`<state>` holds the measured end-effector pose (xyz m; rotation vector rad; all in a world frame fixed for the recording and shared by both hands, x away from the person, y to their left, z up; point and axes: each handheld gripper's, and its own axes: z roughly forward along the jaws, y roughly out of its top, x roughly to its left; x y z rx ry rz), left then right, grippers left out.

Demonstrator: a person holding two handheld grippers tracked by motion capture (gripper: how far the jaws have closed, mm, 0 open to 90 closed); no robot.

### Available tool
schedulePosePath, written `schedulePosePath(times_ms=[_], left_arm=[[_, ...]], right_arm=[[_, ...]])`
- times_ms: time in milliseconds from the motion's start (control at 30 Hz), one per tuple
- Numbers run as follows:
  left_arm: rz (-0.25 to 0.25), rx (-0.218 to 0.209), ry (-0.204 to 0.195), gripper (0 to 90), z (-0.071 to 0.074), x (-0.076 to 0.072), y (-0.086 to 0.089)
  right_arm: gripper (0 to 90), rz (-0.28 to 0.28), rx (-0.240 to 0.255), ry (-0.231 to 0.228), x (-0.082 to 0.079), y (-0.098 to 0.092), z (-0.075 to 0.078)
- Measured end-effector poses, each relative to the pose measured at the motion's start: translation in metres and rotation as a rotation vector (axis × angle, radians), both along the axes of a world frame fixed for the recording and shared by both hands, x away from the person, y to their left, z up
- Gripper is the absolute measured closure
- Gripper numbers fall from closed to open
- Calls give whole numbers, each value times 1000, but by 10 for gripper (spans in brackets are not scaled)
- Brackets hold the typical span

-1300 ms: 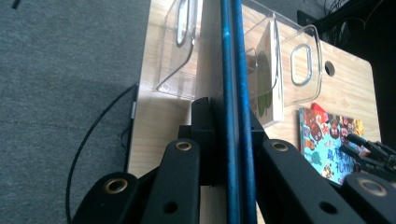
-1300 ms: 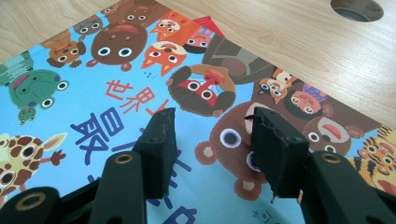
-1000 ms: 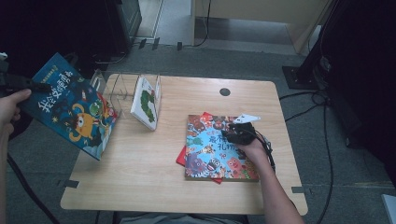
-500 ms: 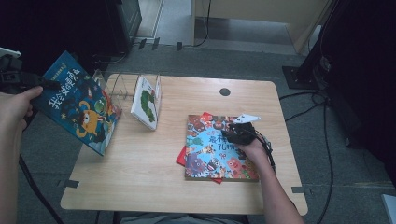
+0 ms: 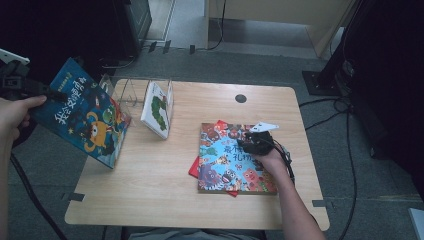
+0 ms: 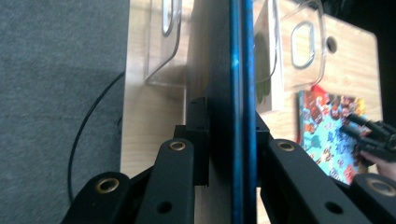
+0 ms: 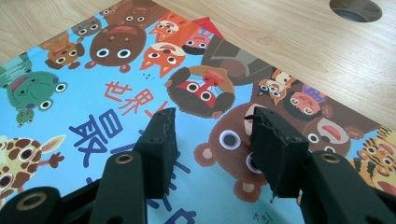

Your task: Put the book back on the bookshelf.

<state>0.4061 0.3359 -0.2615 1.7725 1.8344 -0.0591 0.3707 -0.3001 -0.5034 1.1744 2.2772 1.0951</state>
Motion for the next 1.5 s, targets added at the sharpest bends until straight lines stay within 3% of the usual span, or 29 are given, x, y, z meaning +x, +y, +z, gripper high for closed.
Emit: schedulePosePath(times_ms=[467, 600, 700, 833, 967, 1167, 1500], left_arm=[[-28, -21, 34, 772, -1, 5, -3], [-26, 25, 56, 800, 0, 5, -5], [-7, 29, 75, 827, 0, 5, -3], [19, 6, 73, 830, 2, 6, 0], [30, 11, 60, 832, 13, 9, 1], [23, 30, 52, 833, 23, 23, -2], [30, 34, 43, 832, 17, 55, -3]], right_arm=[[505, -2, -1, 1, 0, 0, 0], [506, -2, 0, 1, 0, 0, 0], [506, -1, -1, 0, 0, 0, 0], [507, -2, -2, 0, 0, 0, 0], [508, -2, -2, -1, 0, 0, 0], [506, -5, -2, -2, -1, 1, 0], [507, -19, 2, -2, -5, 1, 0]])
